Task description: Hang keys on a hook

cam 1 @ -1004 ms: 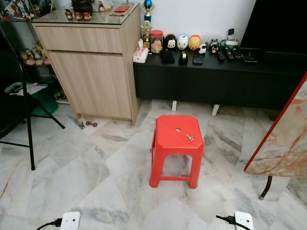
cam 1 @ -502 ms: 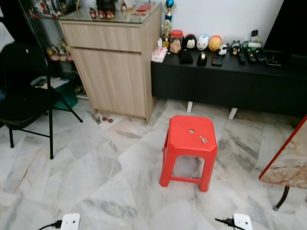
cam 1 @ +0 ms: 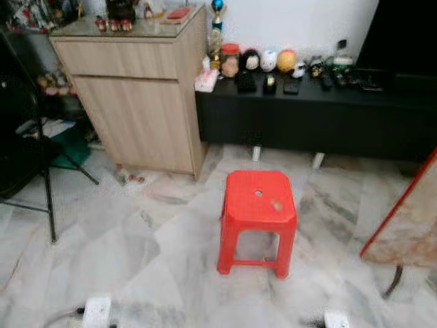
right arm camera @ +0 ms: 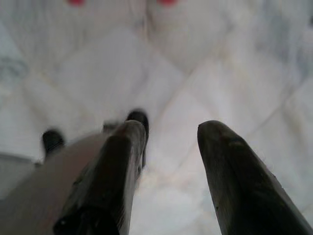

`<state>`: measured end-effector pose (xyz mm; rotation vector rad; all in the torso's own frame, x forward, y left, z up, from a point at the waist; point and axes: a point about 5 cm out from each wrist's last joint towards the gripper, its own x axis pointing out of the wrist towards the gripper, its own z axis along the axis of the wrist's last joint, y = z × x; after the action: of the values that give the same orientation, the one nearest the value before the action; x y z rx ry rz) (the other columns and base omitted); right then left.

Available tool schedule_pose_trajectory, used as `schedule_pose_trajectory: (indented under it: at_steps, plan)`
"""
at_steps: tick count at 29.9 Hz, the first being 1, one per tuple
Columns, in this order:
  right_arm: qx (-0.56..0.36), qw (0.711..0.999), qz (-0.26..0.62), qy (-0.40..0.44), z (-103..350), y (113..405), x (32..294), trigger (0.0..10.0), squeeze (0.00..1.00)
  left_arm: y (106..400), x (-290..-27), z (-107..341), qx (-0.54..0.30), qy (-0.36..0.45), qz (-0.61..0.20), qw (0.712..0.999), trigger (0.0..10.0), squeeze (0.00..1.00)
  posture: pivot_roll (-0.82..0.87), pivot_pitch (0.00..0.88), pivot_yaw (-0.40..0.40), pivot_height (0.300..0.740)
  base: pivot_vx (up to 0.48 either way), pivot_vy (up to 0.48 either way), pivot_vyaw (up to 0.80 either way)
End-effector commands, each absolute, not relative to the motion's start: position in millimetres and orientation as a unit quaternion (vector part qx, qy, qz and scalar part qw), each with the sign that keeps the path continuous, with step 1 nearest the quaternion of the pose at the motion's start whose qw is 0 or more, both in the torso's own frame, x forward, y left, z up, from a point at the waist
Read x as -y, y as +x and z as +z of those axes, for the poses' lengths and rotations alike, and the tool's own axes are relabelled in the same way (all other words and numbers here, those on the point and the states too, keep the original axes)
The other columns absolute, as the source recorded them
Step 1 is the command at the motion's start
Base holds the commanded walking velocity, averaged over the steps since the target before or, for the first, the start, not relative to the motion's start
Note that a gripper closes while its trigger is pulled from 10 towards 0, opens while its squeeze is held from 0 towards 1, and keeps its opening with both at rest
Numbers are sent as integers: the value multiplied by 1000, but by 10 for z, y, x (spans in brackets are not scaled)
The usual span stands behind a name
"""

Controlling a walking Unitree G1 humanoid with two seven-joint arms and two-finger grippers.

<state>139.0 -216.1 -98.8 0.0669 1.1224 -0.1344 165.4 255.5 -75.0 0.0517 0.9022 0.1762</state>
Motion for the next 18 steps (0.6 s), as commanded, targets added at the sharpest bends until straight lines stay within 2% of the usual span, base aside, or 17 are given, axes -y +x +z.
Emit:
schedule_pose_trajectory:
  at_steps: [1, 8, 13, 18]
  plan:
    - [-521, 850, -53, 47, -984, 1455, 2042, 10000, 0, 1518, -2675, -773, -454, 30, 102, 885, 10000, 0, 126, 0, 16, 740, 292, 0, 0]
    - [-522, 848, -66, 61, -1001, 1407, 2042, 10000, 0, 1389, -2779, -788, -467, 31, 119, 876, 10000, 0, 120, 0, 19, 740, 291, 0, 0]
    - [-522, 851, -53, 40, -973, 1421, 2157, 10000, 0, 1377, -2814, -778, -463, 29, 129, 876, 10000, 0, 106, 0, -30, 740, 293, 0, 0]
    - [-506, 858, -72, 40, -921, 1483, 2288, 10000, 0, 1391, -2768, -790, -461, 19, 133, 877, 10000, 0, 98, 0, -41, 740, 292, 0, 0]
